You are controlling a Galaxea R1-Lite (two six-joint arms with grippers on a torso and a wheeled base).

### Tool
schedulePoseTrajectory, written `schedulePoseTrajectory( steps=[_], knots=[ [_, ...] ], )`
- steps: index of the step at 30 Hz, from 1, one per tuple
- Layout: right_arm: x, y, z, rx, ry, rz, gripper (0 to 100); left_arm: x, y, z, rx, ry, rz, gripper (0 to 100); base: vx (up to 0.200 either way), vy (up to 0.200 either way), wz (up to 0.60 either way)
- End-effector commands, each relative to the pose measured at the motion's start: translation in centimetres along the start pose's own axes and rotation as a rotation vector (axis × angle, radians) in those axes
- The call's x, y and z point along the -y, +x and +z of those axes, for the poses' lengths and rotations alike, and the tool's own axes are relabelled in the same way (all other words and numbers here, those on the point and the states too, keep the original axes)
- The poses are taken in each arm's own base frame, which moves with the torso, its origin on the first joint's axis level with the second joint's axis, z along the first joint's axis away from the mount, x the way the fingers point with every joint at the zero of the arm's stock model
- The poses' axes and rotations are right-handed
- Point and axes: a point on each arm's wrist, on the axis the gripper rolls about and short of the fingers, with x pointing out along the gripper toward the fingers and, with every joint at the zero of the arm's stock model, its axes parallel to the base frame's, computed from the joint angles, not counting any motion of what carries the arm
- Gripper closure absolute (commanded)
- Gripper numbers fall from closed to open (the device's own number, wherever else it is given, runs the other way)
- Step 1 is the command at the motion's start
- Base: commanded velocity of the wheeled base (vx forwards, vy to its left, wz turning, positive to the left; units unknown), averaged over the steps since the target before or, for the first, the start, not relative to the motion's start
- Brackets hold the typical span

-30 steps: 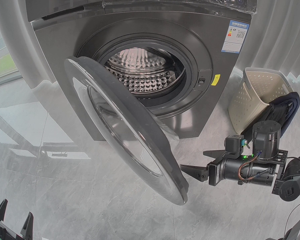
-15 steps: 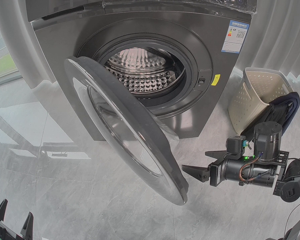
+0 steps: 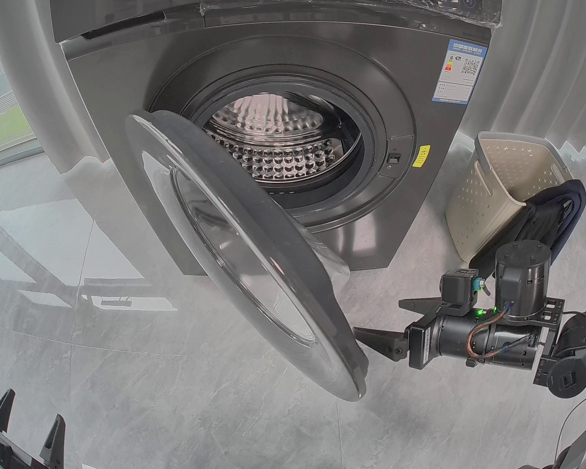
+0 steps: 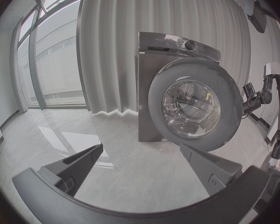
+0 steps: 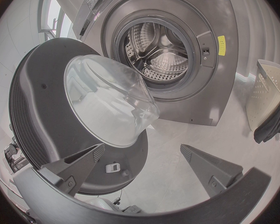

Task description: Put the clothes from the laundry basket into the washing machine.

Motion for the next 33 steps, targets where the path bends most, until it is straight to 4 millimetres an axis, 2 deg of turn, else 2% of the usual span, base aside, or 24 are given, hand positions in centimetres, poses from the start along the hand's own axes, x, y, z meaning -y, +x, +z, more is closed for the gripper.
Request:
schedulePoseTrajectory(
  steps=[1,11,20,28,33],
  knots=[
    [-0.2,0.0,0.0,0.0,-0.003,0.007,0,0.0,0.0,-0.5,-0.001,-0.002,0.0,0,0.0,0.0,0.0],
    [-0.3,0.8,1.2,0.048,0.001,-0.046,0,0.0,0.0,-0.5,-0.001,-0.002,0.0,0,0.0,0.0,0.0],
    [-0.3,1.8,1.0,0.035,0.011,-0.06,0,0.0,0.0,-0.5,-0.001,-0.002,0.0,0,0.0,0.0,0.0],
    [-3.7,1.9,-0.7,-0.001,-0.029,0.063,0,0.0,0.0,-0.5,-0.001,0.001,-0.003,0,0.0,0.0,0.0],
    [-4.2,1.7,-0.8,0.02,-0.032,0.101,0,0.0,0.0,-0.5,-0.001,0.0,-0.001,0,0.0,0.0,0.0]
  ],
)
